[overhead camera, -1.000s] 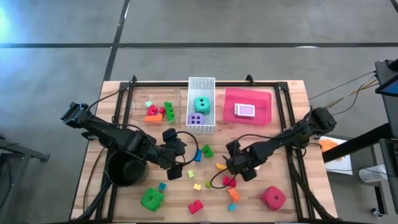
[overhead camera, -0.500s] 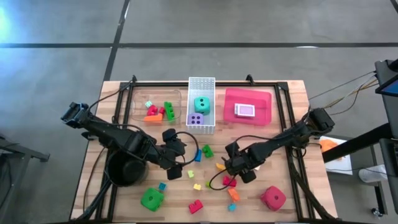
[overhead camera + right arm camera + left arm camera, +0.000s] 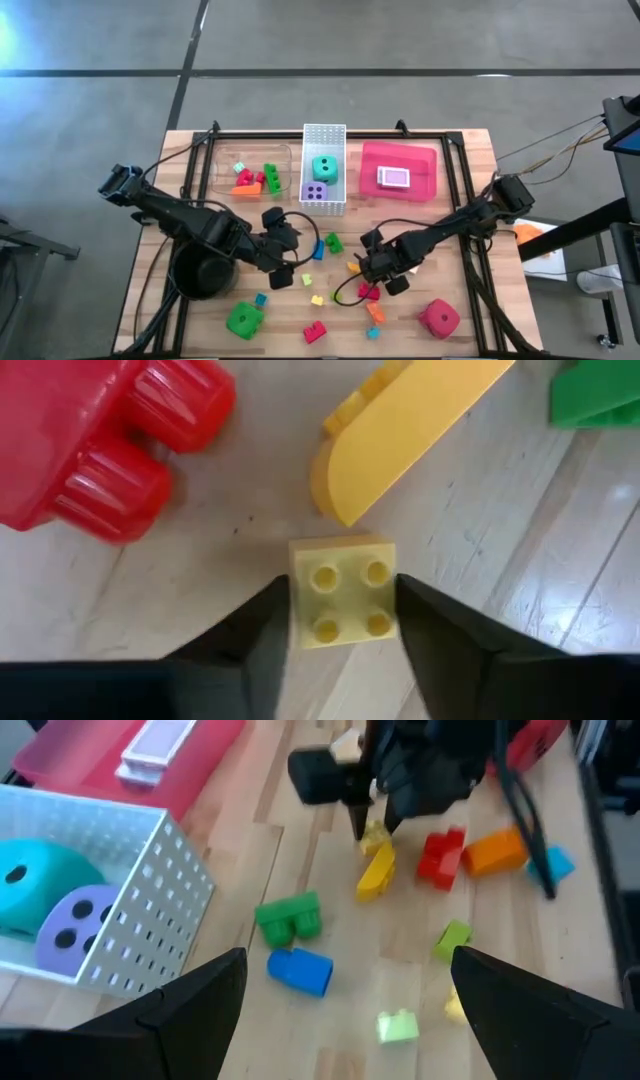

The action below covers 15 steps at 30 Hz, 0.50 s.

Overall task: Pick & Place Toys
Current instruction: Put the light yellow game piece into the transparent bin

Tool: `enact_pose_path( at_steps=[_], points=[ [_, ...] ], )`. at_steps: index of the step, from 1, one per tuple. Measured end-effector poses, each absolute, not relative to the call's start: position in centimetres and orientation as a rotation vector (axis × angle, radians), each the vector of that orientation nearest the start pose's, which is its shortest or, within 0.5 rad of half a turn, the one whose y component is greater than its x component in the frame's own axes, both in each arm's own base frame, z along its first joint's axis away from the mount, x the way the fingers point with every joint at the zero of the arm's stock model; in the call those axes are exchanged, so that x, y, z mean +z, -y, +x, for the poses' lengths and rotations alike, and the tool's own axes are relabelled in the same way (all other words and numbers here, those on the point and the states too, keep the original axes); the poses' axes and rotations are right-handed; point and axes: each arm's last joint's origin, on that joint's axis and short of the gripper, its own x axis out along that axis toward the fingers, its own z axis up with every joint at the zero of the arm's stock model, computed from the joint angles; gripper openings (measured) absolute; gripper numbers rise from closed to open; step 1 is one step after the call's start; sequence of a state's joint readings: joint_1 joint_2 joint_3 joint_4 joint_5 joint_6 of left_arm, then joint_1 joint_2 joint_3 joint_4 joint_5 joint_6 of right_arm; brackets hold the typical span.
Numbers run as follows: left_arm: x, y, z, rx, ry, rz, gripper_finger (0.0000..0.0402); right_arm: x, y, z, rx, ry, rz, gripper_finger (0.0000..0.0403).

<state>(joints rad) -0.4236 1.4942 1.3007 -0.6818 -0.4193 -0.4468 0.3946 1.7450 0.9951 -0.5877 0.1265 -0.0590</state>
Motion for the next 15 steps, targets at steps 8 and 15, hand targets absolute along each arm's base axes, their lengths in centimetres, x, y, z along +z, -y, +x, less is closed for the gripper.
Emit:
enact_pose_path(
  at_steps=[8, 15],
  points=[
    [28.1, 12.2, 30.0, 0.149, -0.642, -0.109, 0.0351, 14.9, -11.6, 28.7, 0.258, -1.276, -0.39, 0.0047],
    [26.8, 12.0, 29.8, 0.153, -0.661, -0.112, 0.0351, 15.1, -11.5, 28.7, 0.259, -1.273, -0.38, 0.0007]
  ],
)
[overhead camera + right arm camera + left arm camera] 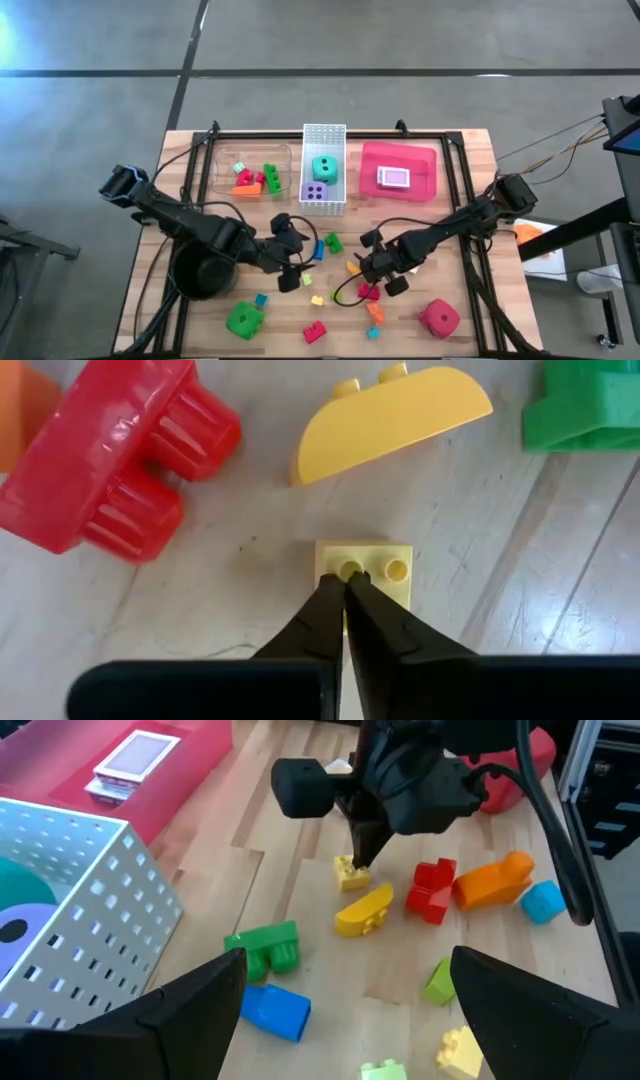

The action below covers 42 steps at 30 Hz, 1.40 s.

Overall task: Pick & Place Toys
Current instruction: Put the light yellow game piece into the transparent bin

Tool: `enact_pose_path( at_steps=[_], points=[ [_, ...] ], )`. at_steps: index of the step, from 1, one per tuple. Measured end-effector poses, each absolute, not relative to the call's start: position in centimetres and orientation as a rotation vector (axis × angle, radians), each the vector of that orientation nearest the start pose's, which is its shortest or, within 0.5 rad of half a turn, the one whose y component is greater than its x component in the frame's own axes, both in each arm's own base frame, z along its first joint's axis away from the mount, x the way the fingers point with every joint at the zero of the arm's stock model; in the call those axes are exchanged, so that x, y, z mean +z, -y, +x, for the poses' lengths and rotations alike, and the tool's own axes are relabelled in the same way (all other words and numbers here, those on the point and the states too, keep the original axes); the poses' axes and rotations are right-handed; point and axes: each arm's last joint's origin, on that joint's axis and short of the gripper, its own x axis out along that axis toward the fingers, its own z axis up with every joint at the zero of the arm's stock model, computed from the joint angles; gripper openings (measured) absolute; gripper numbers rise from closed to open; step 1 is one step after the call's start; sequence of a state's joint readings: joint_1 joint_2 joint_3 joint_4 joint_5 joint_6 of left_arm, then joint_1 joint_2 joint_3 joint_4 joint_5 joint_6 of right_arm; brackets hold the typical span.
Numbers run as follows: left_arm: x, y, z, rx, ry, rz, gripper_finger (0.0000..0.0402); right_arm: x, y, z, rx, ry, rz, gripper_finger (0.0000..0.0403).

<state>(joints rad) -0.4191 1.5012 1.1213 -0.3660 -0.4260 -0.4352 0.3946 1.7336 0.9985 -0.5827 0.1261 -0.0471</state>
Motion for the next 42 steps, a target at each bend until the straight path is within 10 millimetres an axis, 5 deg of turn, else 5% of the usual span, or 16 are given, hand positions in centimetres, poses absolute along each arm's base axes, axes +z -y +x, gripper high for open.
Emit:
enact_pose_path(
  at_steps=[17, 28, 42],
  points=[
    [27.2, 11.9, 29.8, 0.156, -0.65, -0.126, 0.0351, 17.8, -11.4, 28.2, 0.208, -1.206, -0.272, 0.0008],
    [27.0, 11.8, 29.8, 0.159, -0.658, -0.125, 0.0351, 17.9, -10.8, 28.0, 0.169, -1.24, -0.213, 0.0014],
    [26.6, 11.7, 29.4, 0.168, -0.702, -0.103, 0.0351, 17.8, -10.7, 28.1, 0.184, -1.229, -0.232, 0.0201]
  ],
)
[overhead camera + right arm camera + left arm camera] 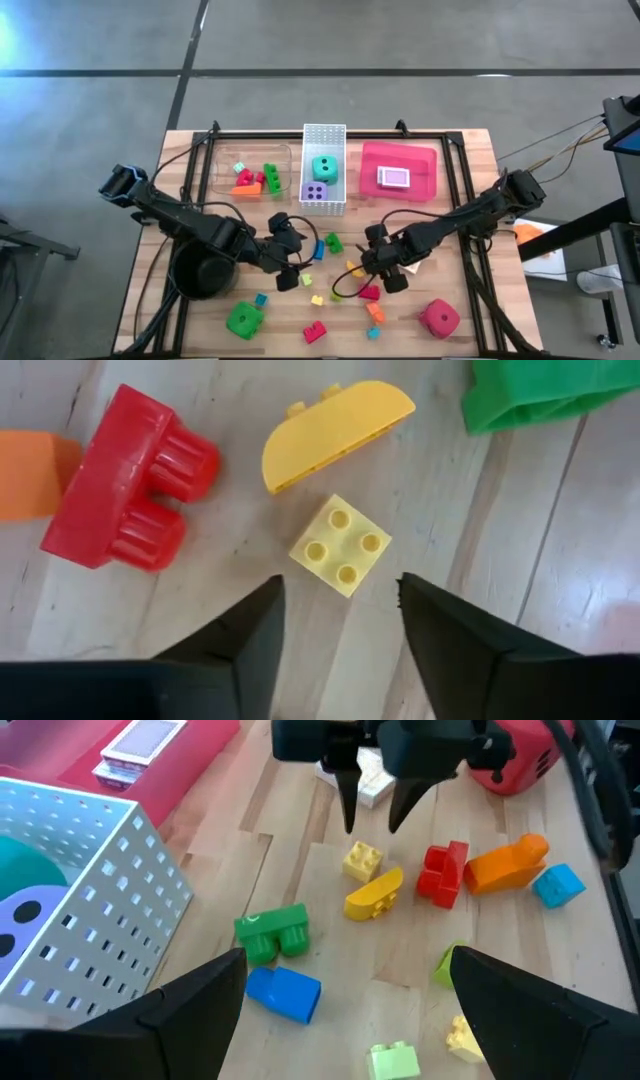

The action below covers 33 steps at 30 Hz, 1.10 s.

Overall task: Pick & Place Toys
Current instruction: Put the light yellow game piece into the transparent bin

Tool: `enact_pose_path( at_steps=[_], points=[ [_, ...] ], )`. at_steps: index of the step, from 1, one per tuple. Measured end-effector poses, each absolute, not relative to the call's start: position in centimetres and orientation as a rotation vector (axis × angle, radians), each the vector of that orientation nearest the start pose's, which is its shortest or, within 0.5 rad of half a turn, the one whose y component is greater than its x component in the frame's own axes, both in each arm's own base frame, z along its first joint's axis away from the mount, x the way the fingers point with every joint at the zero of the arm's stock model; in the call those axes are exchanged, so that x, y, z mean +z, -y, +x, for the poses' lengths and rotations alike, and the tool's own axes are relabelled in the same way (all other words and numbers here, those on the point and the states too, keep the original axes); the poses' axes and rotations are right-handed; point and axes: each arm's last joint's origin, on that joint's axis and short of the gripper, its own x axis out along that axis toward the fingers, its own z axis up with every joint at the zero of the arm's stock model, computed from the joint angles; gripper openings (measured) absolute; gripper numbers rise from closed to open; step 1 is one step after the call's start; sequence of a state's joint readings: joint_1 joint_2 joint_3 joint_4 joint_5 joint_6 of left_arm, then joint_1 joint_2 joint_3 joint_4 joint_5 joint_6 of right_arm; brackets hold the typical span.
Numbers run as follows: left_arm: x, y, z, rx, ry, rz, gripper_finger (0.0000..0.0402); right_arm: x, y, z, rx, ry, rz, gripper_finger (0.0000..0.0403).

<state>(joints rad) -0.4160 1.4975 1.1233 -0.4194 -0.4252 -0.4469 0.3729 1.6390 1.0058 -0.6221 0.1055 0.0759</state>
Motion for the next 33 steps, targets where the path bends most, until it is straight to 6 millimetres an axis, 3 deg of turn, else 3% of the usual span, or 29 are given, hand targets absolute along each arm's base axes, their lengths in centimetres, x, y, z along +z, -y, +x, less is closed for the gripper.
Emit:
enact_pose_path(
  at_steps=[10, 20, 26, 33],
  points=[
    [26.5, 11.7, 29.4, 0.172, -0.706, -0.108, 0.0351, 18.0, -10.8, 28.6, 0.108, -1.178, -0.14, 0.0257],
    [26.5, 11.7, 29.4, 0.179, -0.704, -0.127, 0.0351, 18.0, -10.8, 28.7, -0.141, -1.127, 0.103, 0.026],
    [26.5, 11.7, 29.4, 0.179, -0.704, -0.127, 0.0351, 17.0, -11.4, 28.2, -0.191, -1.129, 0.087, 0.026],
    [26.5, 11.7, 29.4, 0.179, -0.704, -0.127, 0.0351, 14.4, -12.0, 28.7, -0.222, -1.176, 0.062, 0.026]
  ],
)
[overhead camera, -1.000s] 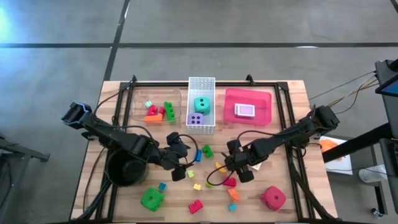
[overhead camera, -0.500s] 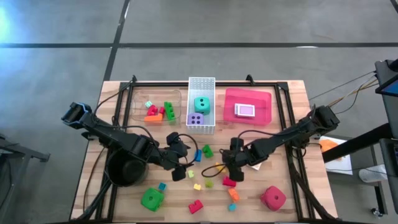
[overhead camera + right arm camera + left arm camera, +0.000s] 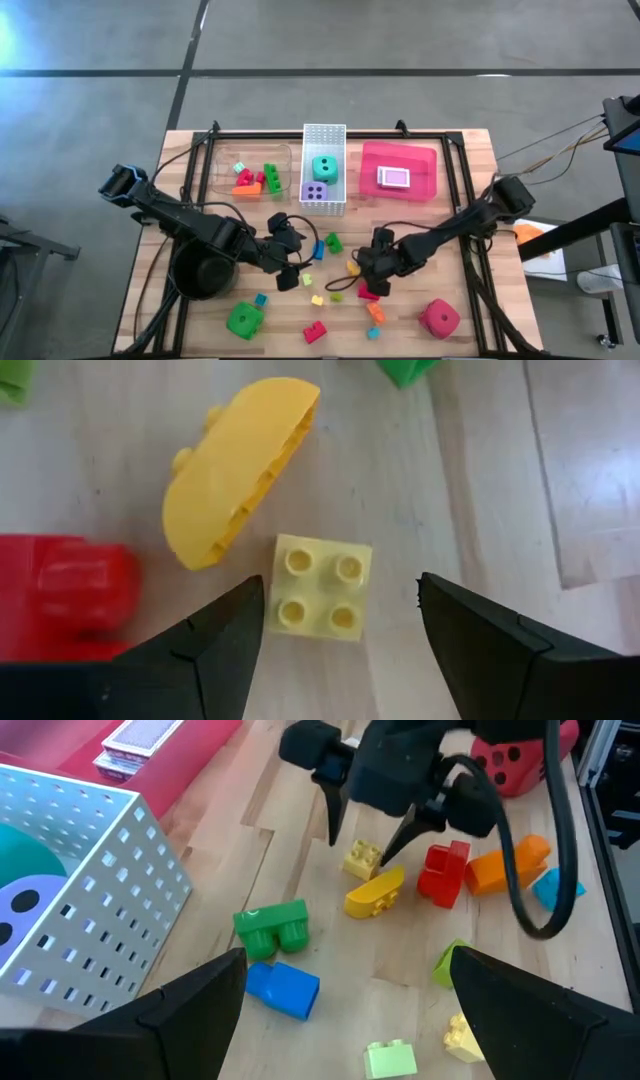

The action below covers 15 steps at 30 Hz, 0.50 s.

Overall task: Pick & Place Toys
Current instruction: Put the light yellow game piece into the transparent bin

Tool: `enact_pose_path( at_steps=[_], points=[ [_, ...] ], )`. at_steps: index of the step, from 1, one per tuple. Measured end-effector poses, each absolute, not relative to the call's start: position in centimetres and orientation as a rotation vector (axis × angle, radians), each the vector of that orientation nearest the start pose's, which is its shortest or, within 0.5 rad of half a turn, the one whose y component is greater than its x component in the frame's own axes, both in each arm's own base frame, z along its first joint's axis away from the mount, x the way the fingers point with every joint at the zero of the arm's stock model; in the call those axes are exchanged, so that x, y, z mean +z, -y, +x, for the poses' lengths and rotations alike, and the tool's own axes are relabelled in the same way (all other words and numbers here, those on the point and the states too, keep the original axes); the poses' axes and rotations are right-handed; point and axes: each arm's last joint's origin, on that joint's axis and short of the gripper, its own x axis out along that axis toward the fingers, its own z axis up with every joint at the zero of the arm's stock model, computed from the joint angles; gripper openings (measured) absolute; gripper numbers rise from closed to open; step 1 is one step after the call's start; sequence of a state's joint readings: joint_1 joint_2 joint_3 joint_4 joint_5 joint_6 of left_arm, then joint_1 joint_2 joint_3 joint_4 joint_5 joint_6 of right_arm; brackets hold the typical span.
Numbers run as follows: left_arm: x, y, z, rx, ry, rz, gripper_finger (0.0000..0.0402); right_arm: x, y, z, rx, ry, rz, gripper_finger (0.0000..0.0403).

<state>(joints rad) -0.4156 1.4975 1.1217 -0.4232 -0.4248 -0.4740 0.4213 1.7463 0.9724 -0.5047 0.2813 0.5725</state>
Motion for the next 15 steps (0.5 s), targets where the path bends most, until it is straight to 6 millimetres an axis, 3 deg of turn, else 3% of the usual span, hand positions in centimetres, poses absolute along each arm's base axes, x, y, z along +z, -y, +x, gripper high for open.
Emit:
enact_pose_path(
  at_steps=[9, 15],
  points=[
    [26.5, 11.7, 29.4, 0.179, -0.706, -0.126, 0.0351, 13.8, -12.1, 28.8, -0.237, -1.18, 0.053, 0.0252],
    [26.4, 11.7, 29.4, 0.186, -0.705, -0.144, 0.0351, 13.1, -12.1, 29.0, -0.232, -1.199, 0.046, 0.0179]
  ],
)
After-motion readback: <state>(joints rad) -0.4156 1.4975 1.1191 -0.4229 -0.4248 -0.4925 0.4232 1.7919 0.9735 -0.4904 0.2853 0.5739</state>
